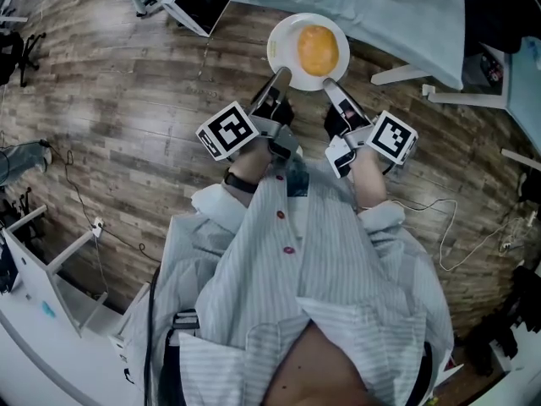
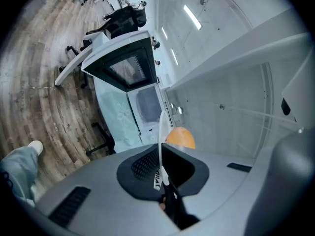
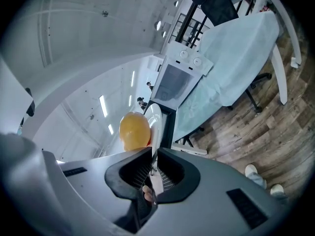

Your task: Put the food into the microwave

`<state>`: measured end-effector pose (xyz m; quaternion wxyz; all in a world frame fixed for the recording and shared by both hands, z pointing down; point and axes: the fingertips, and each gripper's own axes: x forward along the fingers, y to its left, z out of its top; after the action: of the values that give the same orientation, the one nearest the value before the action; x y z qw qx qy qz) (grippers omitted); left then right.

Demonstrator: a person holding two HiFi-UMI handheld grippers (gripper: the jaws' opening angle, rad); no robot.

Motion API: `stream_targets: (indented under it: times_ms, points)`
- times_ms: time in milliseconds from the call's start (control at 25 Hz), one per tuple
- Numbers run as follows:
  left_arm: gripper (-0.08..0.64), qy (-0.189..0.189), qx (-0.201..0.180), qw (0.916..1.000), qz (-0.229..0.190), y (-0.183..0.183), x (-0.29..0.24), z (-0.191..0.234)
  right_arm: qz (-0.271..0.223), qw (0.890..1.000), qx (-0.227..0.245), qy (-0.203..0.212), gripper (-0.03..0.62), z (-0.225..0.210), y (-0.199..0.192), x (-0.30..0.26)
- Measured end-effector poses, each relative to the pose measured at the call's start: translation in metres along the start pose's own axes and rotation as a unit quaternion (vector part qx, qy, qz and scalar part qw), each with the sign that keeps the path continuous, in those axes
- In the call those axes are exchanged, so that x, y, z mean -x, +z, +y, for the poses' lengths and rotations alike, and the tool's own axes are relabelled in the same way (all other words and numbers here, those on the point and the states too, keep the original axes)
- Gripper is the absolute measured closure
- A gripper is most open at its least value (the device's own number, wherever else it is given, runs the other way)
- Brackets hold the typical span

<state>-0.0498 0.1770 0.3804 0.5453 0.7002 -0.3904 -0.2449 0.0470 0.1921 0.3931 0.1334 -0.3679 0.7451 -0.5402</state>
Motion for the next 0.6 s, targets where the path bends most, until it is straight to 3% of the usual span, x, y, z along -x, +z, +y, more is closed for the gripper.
stream_targets:
  times_ms: [320, 600]
  points:
    - [0.538, -0.008, 0.009, 0.9999, 0.007, 0.059, -0.065, 0.004, -0.007, 1.000, -0.011, -0.016, 0.546, -0.003, 0.056, -0.062]
    - [0.540, -0.017, 0.006, 0.9996, 0.021, 0.094, -0.093, 0.008, -0.025, 0.999, -0.008, -0.019, 0.546, -0.002, 0.079, -0.098]
